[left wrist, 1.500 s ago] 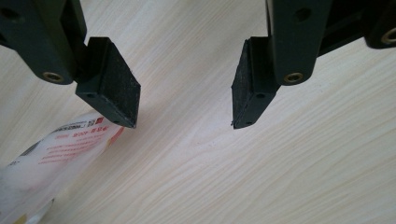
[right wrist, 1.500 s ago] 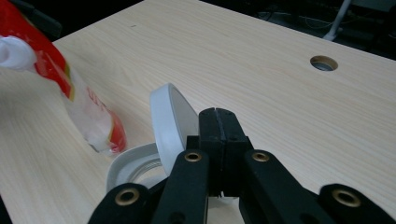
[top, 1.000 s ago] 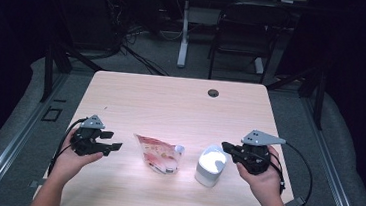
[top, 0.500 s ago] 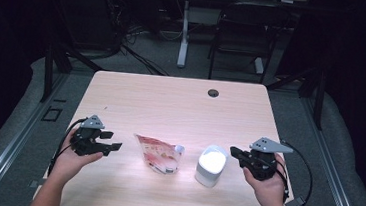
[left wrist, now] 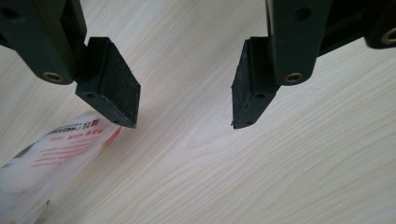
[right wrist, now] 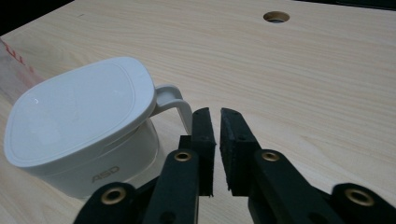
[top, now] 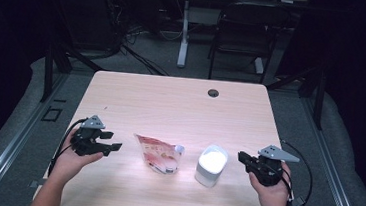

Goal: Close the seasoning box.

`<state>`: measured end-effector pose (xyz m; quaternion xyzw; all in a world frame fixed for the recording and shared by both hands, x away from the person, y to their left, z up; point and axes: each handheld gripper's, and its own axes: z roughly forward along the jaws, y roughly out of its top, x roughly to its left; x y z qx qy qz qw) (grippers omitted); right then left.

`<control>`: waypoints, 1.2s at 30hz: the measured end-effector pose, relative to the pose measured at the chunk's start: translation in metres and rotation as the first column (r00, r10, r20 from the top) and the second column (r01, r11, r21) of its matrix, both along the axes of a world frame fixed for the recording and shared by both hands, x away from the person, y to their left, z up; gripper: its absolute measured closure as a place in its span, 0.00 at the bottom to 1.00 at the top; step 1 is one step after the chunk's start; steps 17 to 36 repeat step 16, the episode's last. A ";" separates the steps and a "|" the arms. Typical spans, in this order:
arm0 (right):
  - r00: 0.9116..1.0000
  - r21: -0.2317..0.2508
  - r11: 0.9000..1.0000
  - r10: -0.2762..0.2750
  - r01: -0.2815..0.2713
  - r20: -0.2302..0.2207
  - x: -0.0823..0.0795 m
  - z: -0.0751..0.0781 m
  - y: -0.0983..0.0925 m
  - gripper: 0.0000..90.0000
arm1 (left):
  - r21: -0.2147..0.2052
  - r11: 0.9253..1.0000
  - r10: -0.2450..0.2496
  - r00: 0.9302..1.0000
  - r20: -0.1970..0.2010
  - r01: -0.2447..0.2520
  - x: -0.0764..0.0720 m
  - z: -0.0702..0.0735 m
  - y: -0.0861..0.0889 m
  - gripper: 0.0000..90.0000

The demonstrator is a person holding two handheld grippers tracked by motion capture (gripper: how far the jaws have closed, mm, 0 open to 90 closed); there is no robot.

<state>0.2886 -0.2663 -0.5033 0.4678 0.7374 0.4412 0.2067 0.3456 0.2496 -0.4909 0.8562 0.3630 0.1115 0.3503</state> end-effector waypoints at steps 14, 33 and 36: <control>0.998 -0.062 0.996 -0.069 0.069 0.005 0.001 -0.017 -0.004 0.63 | -0.001 1.000 0.007 1.000 0.000 -0.007 0.001 -0.001 0.001 0.47; 0.997 -0.062 0.995 -0.083 0.083 0.007 0.001 -0.020 -0.005 0.60 | -0.002 1.000 0.009 1.000 -0.001 -0.009 0.001 -0.001 0.002 0.47; 0.997 -0.062 0.995 -0.083 0.083 0.007 0.001 -0.020 -0.005 0.60 | -0.002 1.000 0.009 1.000 -0.001 -0.009 0.001 -0.001 0.002 0.47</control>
